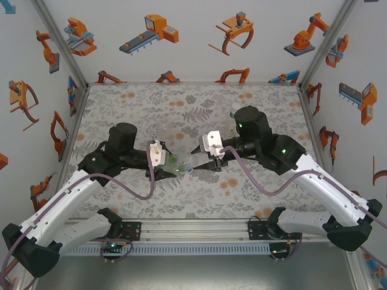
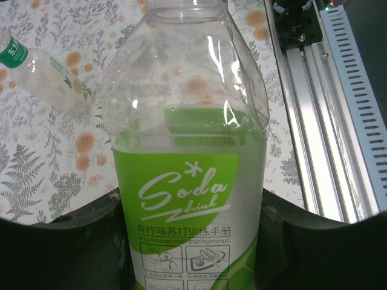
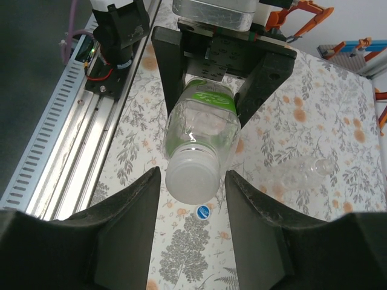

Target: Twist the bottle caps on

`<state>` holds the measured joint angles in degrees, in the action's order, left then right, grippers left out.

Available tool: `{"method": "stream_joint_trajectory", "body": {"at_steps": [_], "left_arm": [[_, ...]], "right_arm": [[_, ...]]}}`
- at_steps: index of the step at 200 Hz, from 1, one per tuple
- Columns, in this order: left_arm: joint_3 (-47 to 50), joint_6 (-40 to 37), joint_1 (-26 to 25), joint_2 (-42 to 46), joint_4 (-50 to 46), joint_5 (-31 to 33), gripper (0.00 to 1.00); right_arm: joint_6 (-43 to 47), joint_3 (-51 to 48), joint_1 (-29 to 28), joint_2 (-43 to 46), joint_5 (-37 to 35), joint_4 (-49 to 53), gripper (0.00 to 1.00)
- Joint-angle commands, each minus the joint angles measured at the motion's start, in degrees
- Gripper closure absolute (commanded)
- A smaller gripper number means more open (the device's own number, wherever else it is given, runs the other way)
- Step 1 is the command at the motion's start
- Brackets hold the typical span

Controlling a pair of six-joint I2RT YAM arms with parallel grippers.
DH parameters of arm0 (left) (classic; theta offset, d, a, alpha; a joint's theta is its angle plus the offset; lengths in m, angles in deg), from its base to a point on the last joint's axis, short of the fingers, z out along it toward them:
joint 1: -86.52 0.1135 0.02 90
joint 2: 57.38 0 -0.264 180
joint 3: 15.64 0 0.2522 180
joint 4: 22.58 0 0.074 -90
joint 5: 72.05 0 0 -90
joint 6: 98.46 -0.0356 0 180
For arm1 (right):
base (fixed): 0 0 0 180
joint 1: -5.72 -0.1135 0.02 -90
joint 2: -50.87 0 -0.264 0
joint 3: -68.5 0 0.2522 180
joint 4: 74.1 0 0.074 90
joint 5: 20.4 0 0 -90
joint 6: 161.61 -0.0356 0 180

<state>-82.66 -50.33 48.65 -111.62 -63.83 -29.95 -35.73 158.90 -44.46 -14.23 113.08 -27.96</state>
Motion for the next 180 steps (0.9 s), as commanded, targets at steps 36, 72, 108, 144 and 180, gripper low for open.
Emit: {"method": "stream_joint_trajectory", "body": {"at_steps": [36,72,108,144,180], "left_arm": [[-1.8,-1.1,-0.2,0.2,-0.5,-2.3,1.0],[-1.8,-1.2,-0.3,0.2,-0.5,-2.5,1.0],[-1.8,-1.3,-0.2,0.5,-0.6,-4.1,1.0],[-1.9,-1.7,-0.3,0.2,-1.1,-6.3,1.0],[-2.7,-3.0,-0.2,-0.6,-3.2,-9.9,1.0]], "right_arm": [[0.5,1.2,0.1,0.3,1.2,-1.8,0.6],[0.7,0.1,0.1,1.3,0.9,-3.3,0.8],[3.6,-2.9,0.1,4.4,-0.5,-5.9,1.0],[8.7,-3.5,-0.1,5.3,1.4,-4.1,1.0],[13.3,-4.4,-0.6,6.0,2.5,-2.9,1.0]]}}
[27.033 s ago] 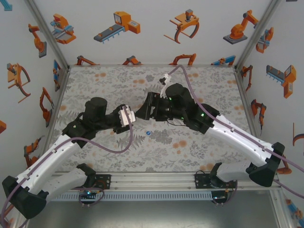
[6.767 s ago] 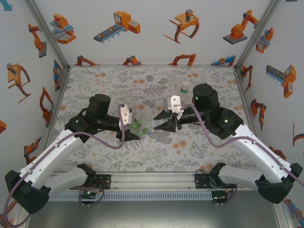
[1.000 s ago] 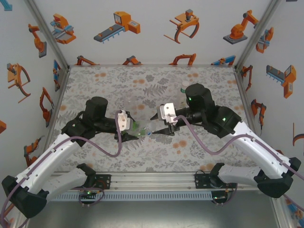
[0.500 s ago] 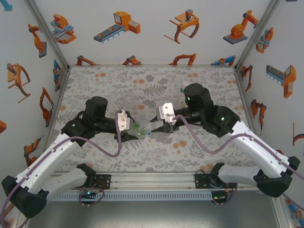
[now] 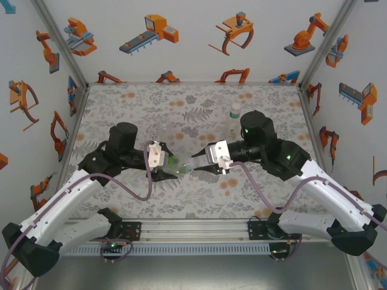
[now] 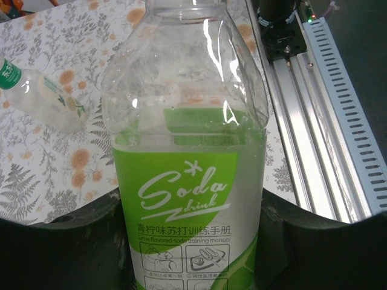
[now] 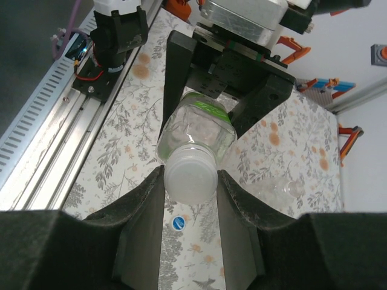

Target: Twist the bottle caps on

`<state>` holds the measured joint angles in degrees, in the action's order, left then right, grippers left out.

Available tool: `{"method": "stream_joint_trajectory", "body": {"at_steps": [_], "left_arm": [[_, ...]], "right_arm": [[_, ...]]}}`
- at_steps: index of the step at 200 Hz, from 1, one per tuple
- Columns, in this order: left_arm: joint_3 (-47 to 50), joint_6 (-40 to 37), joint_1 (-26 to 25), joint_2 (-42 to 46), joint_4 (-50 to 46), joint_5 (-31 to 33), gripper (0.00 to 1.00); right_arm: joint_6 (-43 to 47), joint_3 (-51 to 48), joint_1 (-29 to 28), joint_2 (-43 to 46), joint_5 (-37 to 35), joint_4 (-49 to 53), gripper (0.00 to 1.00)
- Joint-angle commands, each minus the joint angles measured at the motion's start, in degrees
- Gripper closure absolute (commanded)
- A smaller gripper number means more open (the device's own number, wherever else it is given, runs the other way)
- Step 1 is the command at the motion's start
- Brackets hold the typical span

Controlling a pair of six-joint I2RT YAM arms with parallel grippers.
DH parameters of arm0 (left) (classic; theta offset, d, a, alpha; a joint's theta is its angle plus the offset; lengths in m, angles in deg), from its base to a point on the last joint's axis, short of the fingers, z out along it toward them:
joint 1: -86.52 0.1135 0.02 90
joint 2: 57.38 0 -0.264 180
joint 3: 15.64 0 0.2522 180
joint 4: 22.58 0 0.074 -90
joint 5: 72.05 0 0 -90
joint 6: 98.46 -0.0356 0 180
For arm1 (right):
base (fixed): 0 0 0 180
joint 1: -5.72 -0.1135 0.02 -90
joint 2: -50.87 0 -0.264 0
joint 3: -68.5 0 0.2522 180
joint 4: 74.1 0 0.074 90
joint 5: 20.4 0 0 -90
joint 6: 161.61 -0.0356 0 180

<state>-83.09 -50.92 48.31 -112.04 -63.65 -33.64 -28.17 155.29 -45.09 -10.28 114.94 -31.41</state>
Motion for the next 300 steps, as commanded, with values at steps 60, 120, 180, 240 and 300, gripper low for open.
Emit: {"method": "stream_joint_trajectory", "body": {"at_steps": [60,120,180,240,300], "left_arm": [[-2.9,-2.6,0.1,-0.1,-3.8,-5.0,1.0],[1.1,1.7,0.1,4.3,4.7,6.7,1.0],[2.2,3.4,0.1,5.6,7.4,12.9,1.0],[2.9,4.5,0.1,6.0,9.1,18.5,1.0],[2.9,5.0,0.1,5.4,9.5,22.8,1.0]], "right_arm": [[-1.8,-1.3,-0.3,1.4,-5.0,-2.1,1.0],[-26.4,-10.8,-0.3,3.8,-13.6,-19.3,1.0],[-45.7,-15.5,-0.3,3.7,-22.6,-28.1,1.0],[-74.4,-18.1,-0.5,3.1,-37.4,-33.5,1.0],[-104.5,-14.4,-0.9,-0.7,-43.9,-27.9,1.0]]}}
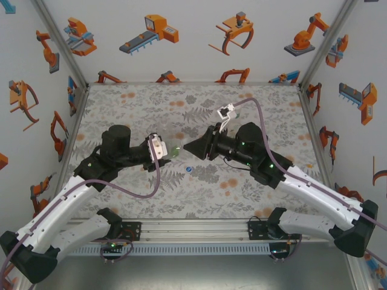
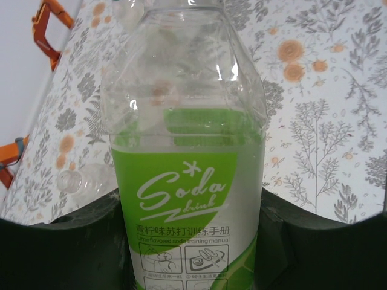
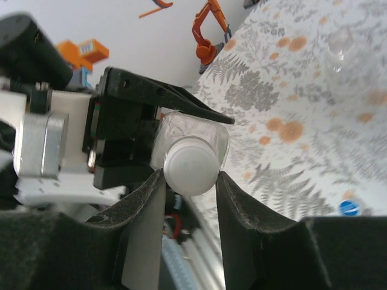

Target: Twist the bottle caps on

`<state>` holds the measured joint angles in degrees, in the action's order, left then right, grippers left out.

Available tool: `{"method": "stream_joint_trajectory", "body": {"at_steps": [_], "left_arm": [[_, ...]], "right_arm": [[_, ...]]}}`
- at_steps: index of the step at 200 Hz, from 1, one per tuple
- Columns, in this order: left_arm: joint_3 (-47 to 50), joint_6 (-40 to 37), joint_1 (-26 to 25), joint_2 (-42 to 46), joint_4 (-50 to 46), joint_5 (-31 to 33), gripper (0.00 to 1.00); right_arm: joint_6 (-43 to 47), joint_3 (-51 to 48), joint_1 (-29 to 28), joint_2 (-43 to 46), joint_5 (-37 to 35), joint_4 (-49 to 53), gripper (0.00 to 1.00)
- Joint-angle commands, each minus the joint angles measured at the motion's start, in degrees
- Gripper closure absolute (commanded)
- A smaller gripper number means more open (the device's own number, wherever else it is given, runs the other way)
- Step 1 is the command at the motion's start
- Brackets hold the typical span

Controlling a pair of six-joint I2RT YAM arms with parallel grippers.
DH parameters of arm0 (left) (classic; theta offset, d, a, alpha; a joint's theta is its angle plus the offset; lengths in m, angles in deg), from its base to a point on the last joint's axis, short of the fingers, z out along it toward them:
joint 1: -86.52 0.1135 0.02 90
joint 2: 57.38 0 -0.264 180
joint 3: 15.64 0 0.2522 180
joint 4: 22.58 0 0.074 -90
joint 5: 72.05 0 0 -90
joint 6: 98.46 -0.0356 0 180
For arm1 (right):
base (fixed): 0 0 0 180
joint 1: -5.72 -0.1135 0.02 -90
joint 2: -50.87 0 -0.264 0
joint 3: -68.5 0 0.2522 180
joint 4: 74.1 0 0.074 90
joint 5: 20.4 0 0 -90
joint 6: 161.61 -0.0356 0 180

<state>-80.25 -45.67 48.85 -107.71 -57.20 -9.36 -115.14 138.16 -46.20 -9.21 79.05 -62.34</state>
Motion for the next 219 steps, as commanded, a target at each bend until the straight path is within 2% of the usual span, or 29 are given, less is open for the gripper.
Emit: {"method": "stream_joint_trajectory", "body": {"at_steps": [1,29,47,65,91,106,129,168,199,219], "left_arm": [[0.0,-0.3,-0.5,1.1,3.0,-1.4,1.0],[0.0,-0.1,-0.5,0.8,3.0,-1.2,1.0],[0.0,-0.2,-0.4,0.6,3.0,-1.6,1.0],[0.0,-0.4,-0.4,0.4,2.8,-3.0,1.0],[-0.3,-0.9,-0.4,0.2,2.1,-7.2,1.0],[-0.6,-1.5,-0.4,-0.1,1.3,-10.0,1.0],[-1.2,-2.4,-0.5,-0.6,-0.3,-13.9,1.0],[-2.3,-4.5,-0.5,-1.5,-3.2,-22.2,1.0],[-3.7,-5.8,-0.5,-2.6,-6.1,-24.9,1.0],[-4.0,-6.3,-0.4,-2.9,-7.0,-25.8,1.0]], "right_arm": [[-17.9,2.9,0.2,-1.8,-8.1,3.3,1.0],[-23.5,4.6,0.1,-2.5,-9.4,6.1,1.0],[-21.8,5.6,0.1,-3.0,-8.0,6.2,1.0],[-16.3,7.2,0.1,-2.7,-6.6,7.6,1.0],[-2.8,10.4,0.1,-1.9,-3.3,12.1,0.56],[6.0,12.0,0.1,-1.2,-1.2,15.0,0.44],[19.3,13.4,0.1,0.4,2.1,18.8,0.39],[43.9,13.8,0.1,3.0,14.5,24.0,0.4],[59.3,16.2,0.1,3.0,25.5,28.5,0.41],[65.3,16.9,0.1,2.6,29.9,29.9,0.41]]}}
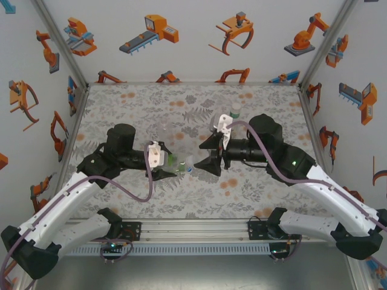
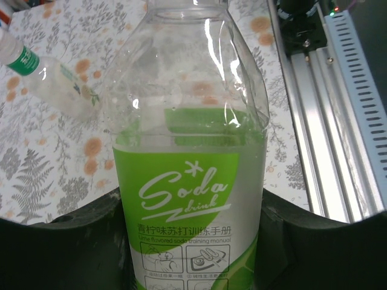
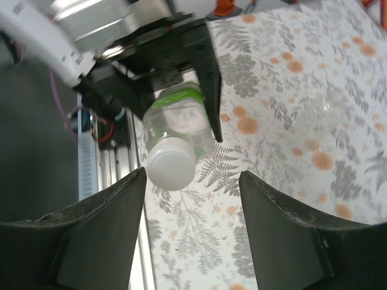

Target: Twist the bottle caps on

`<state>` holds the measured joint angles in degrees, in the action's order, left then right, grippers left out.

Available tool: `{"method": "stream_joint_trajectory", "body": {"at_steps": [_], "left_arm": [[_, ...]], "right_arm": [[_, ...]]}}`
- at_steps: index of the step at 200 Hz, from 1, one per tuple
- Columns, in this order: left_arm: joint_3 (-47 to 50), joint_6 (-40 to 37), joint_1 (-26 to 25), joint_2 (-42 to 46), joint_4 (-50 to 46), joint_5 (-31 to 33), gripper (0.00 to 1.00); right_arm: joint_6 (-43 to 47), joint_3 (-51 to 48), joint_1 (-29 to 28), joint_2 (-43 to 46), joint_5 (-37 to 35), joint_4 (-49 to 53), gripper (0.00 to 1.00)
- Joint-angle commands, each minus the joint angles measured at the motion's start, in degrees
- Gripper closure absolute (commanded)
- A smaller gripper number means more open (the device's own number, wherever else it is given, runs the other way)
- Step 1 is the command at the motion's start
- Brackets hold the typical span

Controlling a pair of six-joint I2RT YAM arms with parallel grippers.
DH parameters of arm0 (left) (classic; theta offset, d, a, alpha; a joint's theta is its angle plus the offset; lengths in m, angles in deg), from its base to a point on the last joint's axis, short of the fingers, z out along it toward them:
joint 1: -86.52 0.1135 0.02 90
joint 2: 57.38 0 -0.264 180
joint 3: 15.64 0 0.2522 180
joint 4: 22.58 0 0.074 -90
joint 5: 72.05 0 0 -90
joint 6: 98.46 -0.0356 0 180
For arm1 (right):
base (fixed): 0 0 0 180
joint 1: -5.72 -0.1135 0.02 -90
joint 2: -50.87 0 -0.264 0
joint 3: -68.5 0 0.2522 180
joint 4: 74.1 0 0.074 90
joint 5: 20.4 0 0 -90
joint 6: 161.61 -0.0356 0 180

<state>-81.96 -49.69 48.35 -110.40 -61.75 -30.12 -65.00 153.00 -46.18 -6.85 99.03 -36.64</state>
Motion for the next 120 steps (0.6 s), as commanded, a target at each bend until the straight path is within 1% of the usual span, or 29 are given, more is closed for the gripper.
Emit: {"method": "stream_joint_trajectory", "body": {"at_steps": [1,9,18,37,47,84,120], "left_arm": [[-2.3,-2.3,0.1,-0.2,-2.5,-5.0,1.0],[-2.2,-2.4,0.1,-0.3,-2.6,-5.3,1.0],[-2.4,-2.4,0.1,-0.5,-2.8,-5.5,1.0],[-2.6,-2.5,0.0,-0.6,-3.1,-5.6,1.0],[-2.6,-2.4,0.1,-0.7,-3.2,-5.7,1.0],[-2.8,-2.5,0.1,-1.0,-3.3,-5.6,1.0],[-2.8,-2.5,0.0,-0.7,-3.4,-5.6,1.0]], "right_arm": [[15.6,2.1,0.1,0.2,10.1,4.3,0.41],[17.6,2.3,0.0,0.0,11.3,4.5,0.41],[17.8,2.5,0.0,-0.3,11.4,3.6,0.44],[17.8,2.9,0.1,-1.3,11.5,2.2,0.52],[17.7,3.4,0.0,-2.0,12.0,1.9,0.54],[17.0,4.7,-0.1,-3.5,13.1,1.6,0.54],[17.5,4.7,-0.2,-4.2,12.0,2.8,0.55]]}}
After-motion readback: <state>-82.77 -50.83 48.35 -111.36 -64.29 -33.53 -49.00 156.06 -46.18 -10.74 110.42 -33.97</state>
